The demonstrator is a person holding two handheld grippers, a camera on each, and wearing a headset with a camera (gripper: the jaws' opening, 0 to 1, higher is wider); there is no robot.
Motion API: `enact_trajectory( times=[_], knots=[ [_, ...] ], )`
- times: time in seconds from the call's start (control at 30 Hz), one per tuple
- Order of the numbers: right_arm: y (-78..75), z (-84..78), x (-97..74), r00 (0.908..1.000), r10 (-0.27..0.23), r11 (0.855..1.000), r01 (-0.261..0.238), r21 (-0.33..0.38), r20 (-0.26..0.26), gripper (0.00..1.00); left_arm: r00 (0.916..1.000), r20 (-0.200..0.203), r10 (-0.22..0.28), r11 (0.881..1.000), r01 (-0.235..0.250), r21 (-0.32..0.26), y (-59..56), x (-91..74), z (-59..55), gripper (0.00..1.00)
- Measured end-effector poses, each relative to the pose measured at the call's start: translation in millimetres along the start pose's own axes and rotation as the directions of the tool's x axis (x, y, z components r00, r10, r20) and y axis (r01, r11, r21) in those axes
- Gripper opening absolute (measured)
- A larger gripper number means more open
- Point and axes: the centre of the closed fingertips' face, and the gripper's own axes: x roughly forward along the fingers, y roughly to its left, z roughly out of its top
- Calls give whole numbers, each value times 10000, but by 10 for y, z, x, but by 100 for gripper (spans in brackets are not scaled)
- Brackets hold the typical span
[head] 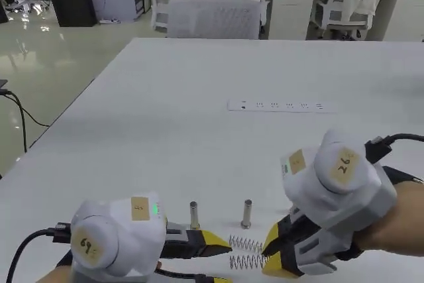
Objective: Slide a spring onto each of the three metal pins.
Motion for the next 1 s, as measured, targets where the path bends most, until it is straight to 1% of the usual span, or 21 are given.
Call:
enact_trajectory(
  times=[0.27,0.53,0.7,0.83,1.0],
  knots=[
    [57,53,6,9998,156,9996,-157,-223,-79,8,9999,-69,-103,9992,105,383,-35,19,4,11],
    [93,59,13,9994,246,9994,-251,-229,-223,8,9997,-206,-92,9981,105,613,-46,24,-19,5],
    [104,77,-5,9995,241,9995,-246,-207,-218,8,9994,-334,-123,9976,146,676,-57,32,-40,4],
    [117,126,-46,9997,244,9996,-245,-154,-59,8,9989,-443,-149,9968,183,781,-68,36,-61,3],
    [131,232,-107,9995,190,9996,-185,-220,239,8,9989,-436,-152,9964,188,823,-67,37,-59,3]
  ],
)
